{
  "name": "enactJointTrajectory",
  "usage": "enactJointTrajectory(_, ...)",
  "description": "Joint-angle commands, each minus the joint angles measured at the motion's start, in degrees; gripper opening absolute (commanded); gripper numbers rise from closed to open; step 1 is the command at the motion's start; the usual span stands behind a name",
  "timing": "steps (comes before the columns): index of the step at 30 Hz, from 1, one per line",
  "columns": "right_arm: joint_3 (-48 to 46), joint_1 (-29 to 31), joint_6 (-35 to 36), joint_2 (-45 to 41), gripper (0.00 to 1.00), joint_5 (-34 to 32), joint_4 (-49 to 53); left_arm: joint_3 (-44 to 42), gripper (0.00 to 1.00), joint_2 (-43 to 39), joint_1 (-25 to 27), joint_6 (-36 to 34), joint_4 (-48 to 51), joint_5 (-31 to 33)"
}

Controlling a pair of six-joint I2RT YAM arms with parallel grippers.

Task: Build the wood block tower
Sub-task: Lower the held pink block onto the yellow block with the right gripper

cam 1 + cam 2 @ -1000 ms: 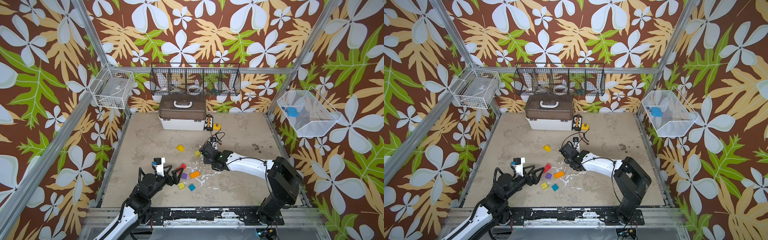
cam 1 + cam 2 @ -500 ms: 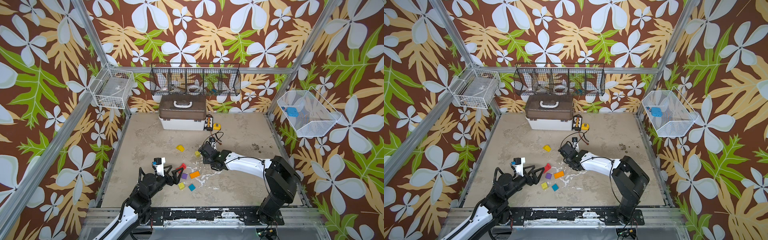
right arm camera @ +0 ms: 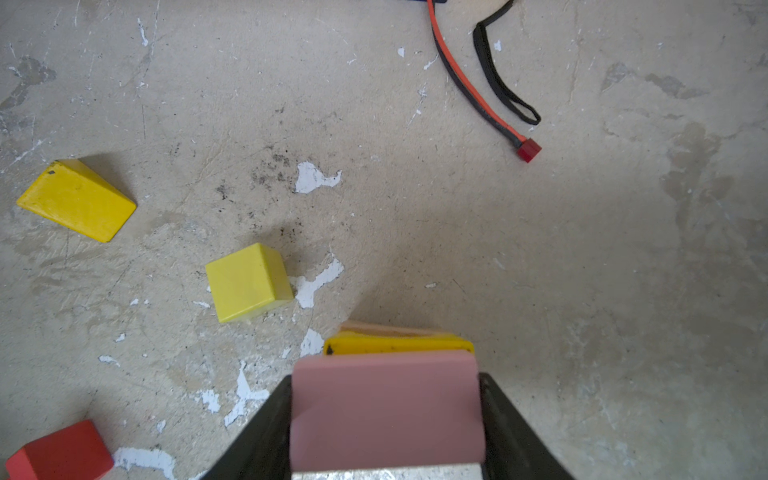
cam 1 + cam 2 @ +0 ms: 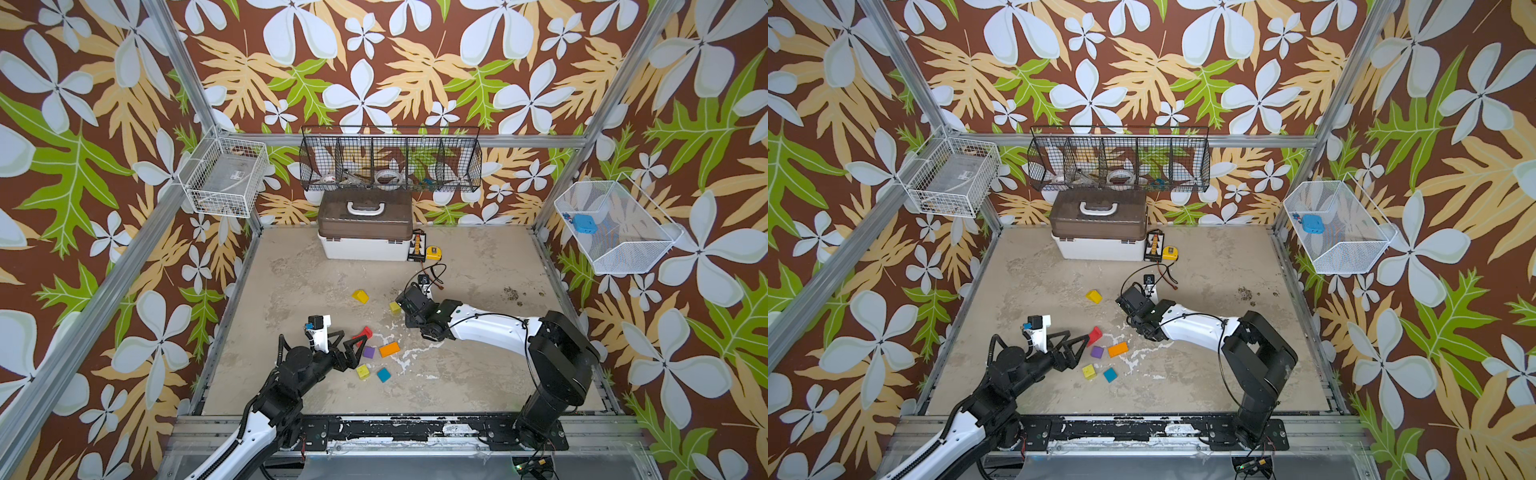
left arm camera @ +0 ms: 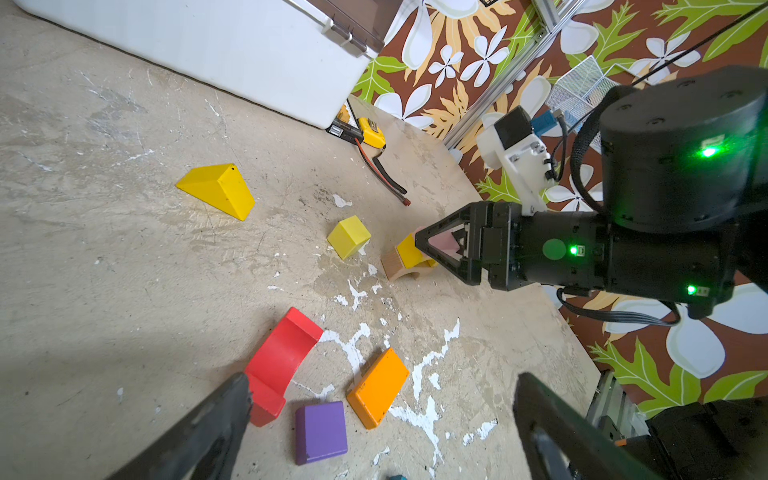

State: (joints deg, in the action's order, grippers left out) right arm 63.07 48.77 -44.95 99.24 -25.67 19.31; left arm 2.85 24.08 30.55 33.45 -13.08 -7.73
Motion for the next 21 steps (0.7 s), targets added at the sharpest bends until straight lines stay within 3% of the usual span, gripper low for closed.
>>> enactJointTrajectory(1,0.31,0.01,-0.16,0.07,0.6,-1.2,0.55,0.2,1.0,0.1,0.13,0.12,-1.95,0.17)
enactJointTrajectory(21,0.3,-0.61,-0.13,-0.1,0.65,-1.18,0.32,0.26,1.0,0.7,0.06,0.12,-2.22,0.04)
